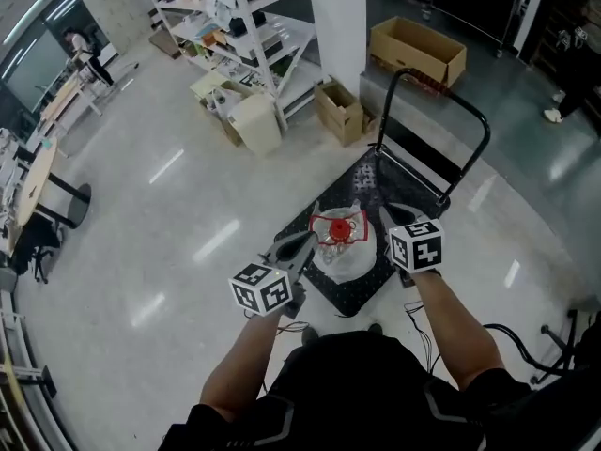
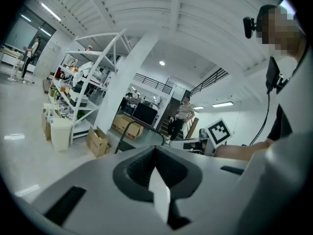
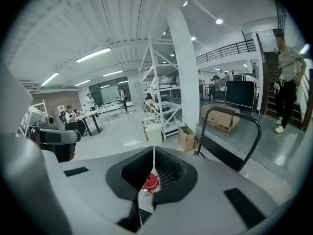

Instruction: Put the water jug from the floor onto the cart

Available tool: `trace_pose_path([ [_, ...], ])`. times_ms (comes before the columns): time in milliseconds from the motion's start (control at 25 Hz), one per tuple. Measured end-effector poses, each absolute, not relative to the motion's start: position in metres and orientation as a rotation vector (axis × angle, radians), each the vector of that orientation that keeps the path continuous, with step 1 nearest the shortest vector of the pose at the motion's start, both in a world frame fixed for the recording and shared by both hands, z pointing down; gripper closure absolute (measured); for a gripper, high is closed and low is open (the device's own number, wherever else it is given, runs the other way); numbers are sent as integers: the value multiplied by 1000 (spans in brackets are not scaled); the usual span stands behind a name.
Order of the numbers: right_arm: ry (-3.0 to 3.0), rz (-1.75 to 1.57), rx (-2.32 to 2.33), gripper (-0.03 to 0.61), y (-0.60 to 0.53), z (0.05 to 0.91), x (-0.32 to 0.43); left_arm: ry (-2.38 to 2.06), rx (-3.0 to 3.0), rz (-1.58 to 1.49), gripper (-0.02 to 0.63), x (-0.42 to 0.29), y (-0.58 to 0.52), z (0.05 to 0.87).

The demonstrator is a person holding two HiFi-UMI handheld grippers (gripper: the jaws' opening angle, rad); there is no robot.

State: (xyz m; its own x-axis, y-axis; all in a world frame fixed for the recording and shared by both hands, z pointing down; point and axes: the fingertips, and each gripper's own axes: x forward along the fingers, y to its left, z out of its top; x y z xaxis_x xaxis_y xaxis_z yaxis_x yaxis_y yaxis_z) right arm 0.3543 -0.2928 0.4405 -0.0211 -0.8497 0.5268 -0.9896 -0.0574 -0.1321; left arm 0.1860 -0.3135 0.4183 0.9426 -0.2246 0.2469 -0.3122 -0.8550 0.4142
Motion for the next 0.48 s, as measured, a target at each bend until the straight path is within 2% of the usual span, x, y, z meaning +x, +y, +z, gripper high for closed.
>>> trace_pose_path([
  [80, -1938, 682, 1999, 577, -283, 430, 354, -361, 2667, 252, 612, 193, -313, 409],
  [480, -1878, 620, 2161, 577, -225, 404, 373, -138, 2785, 270, 612, 239, -273, 384],
])
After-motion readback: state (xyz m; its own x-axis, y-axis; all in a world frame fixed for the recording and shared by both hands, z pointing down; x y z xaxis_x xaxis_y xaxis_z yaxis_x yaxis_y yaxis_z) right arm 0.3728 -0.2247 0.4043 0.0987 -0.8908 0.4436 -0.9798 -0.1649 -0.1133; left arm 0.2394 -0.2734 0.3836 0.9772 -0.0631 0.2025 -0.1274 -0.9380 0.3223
